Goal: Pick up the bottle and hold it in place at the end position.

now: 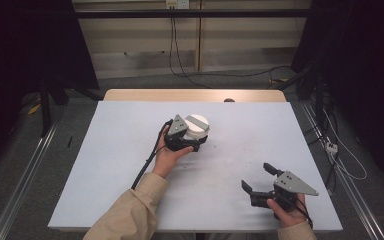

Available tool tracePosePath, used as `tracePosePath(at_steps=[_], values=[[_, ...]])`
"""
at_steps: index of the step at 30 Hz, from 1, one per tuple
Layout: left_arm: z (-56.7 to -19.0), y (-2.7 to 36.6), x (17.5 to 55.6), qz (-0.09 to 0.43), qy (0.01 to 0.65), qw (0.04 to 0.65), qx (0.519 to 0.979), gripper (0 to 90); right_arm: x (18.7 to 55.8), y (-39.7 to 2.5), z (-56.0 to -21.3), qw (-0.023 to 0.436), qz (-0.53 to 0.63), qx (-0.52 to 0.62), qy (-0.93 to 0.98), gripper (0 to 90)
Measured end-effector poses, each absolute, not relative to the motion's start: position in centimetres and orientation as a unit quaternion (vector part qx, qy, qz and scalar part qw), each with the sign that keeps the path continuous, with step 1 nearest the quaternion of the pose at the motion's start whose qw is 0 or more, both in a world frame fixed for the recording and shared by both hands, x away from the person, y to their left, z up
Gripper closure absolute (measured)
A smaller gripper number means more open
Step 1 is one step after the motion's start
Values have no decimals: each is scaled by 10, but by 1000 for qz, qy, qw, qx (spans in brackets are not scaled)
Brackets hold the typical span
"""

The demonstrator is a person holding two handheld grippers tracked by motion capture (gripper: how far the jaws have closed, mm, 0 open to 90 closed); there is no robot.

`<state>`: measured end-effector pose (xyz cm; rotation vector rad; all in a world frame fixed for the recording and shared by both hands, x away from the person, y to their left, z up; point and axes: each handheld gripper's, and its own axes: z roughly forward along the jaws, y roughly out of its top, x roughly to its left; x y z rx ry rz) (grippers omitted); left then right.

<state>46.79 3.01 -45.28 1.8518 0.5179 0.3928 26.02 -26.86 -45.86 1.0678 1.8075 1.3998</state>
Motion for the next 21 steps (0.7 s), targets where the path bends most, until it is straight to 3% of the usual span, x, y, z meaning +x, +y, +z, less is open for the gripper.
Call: tracePosePath(at_steps=[21], values=[[-454,23,467,163,199,556,790,183,259,-270,-458,307,530,404,679,33]])
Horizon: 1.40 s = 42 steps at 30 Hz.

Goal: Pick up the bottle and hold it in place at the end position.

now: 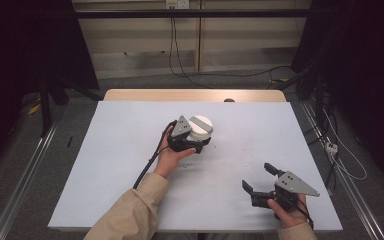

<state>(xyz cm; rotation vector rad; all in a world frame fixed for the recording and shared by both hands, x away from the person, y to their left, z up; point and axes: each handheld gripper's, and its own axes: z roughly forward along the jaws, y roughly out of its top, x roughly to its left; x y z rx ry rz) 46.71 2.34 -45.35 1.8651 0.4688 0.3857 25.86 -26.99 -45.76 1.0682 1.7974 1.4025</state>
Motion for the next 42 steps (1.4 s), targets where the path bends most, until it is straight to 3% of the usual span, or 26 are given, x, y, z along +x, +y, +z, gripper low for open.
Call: tracePosePath(at_steps=[8,17,29,42], values=[[-455,30,466,164,208,517,814,146,261,-267,-456,306,533,399,680,33],[-454,39,462,163,215,516,813,132,263,-265,-456,304,534,396,682,33],[-456,39,458,157,220,515,813,175,268,-261,-453,304,534,396,682,32],[-458,41,458,154,223,522,808,183,292,-244,-448,270,529,411,692,33]])
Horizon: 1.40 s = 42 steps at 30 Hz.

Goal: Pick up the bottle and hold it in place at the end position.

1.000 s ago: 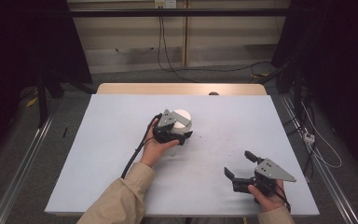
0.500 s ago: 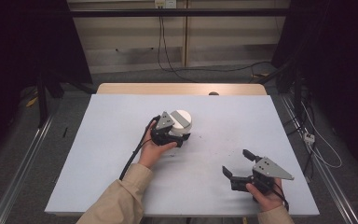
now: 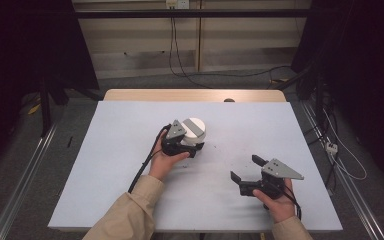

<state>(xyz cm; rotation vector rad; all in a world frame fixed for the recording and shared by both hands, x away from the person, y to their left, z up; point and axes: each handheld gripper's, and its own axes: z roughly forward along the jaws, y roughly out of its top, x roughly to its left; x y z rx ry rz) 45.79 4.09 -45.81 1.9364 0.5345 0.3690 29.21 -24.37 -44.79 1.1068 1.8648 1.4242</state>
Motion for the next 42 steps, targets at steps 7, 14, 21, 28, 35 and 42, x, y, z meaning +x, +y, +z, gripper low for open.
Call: tracePosePath(at_steps=[7,14,21,28,35,42], values=[[-459,42,458,152,218,524,809,183,301,-233,-443,260,534,406,695,48],[-459,42,459,147,223,527,807,185,310,-222,-440,251,535,405,697,51],[-458,41,457,150,228,522,808,186,315,-216,-439,246,531,409,700,53],[-458,41,457,150,234,520,808,187,321,-209,-438,239,527,410,705,55],[-458,40,456,154,236,517,809,187,327,-204,-437,237,518,413,710,56],[-457,39,455,155,239,516,808,187,334,-200,-433,238,511,416,713,57]])
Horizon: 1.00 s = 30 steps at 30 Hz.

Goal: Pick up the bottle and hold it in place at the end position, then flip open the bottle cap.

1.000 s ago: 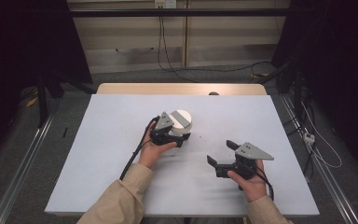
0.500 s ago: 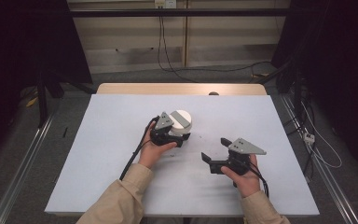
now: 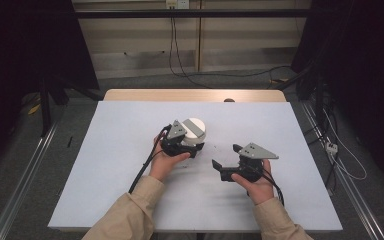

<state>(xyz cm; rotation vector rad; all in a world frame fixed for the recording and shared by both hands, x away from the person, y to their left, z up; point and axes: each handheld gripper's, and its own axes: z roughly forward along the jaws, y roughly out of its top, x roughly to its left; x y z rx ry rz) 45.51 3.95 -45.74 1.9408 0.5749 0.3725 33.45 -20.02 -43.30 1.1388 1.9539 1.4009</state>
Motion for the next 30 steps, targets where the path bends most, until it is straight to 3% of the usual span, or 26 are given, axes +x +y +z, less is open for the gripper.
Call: tracePosePath(at_steps=[10,18,24,30], values=[[-457,40,455,155,239,515,808,187,347,-193,-424,246,503,420,714,76],[-458,40,456,155,239,516,808,187,353,-187,-419,251,498,418,717,151],[-458,40,455,153,241,518,807,187,357,-186,-416,245,497,420,719,289],[-458,40,455,152,242,519,806,187,360,-181,-412,225,499,418,725,521]])
